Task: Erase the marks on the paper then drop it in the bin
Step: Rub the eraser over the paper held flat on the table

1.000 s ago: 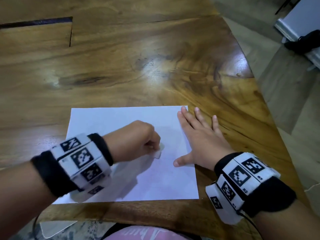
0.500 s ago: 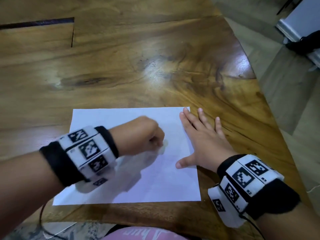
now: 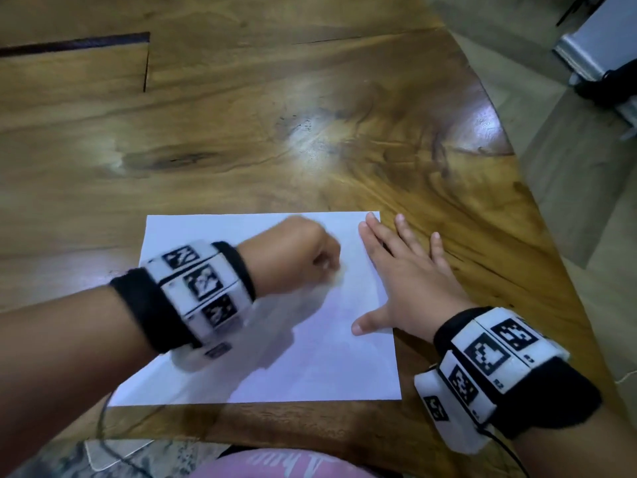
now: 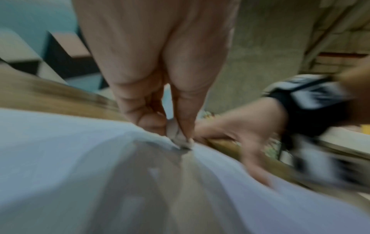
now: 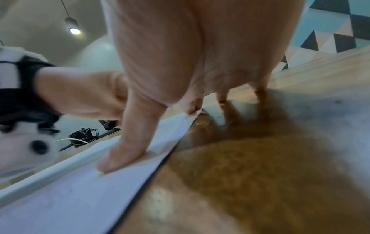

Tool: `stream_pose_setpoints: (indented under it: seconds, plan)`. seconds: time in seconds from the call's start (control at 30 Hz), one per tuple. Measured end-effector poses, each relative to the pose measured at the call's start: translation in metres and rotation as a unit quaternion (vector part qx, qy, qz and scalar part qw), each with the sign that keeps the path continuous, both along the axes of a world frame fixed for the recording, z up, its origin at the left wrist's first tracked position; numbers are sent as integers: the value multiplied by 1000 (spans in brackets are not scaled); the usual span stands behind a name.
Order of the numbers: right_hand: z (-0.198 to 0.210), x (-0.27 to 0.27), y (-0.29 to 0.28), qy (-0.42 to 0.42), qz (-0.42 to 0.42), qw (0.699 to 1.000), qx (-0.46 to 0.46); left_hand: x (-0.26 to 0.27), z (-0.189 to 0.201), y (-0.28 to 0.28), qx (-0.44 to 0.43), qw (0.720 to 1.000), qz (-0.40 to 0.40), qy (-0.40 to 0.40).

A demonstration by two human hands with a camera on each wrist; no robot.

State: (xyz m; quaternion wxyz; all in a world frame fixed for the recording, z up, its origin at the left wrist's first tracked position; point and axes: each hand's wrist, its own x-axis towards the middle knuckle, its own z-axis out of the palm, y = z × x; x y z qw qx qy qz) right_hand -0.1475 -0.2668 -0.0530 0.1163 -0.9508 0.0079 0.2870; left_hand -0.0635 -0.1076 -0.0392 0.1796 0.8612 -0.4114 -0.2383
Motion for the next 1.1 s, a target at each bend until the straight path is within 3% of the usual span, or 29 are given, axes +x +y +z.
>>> stream_pose_setpoints:
  seconds: [0.07, 0.13, 0.23, 0.33, 0.4, 0.53, 0.6, 0.7, 0.83, 1.1]
  plan:
    - [0, 0, 0, -1, -4, 1000, 0, 16, 0, -21, -38, 996, 77, -38]
    - [1, 0, 1, -2, -2, 1000, -4, 22, -2, -35, -31, 993, 105, -46]
    - [0, 0, 1, -2, -1, 1000, -5, 9, -5, -27, -27, 996, 82, -21]
    - [0, 0, 1, -2, 0, 1000, -1, -13, -5, -7, -9, 1000, 3, 12]
    - [0, 0, 1, -1, -2, 1000, 1, -14, -6, -5, 2, 1000, 2, 24]
    - [1, 0, 1, 0, -1, 1000, -3, 11, -3, -27, -26, 992, 119, -21]
    - [1, 0, 2, 1, 1, 1000, -8, 17, -1, -36, -28, 990, 135, -37]
    - [1, 1, 2, 1, -1, 1000, -3, 1, -3, -27, -19, 995, 97, 8]
    - [1, 1, 1, 0, -4, 1000, 5, -30, -6, -3, 24, 998, -25, 45]
    - [0, 2, -11, -2, -10, 1000, 21, -35, -8, 1, 18, 999, -35, 17]
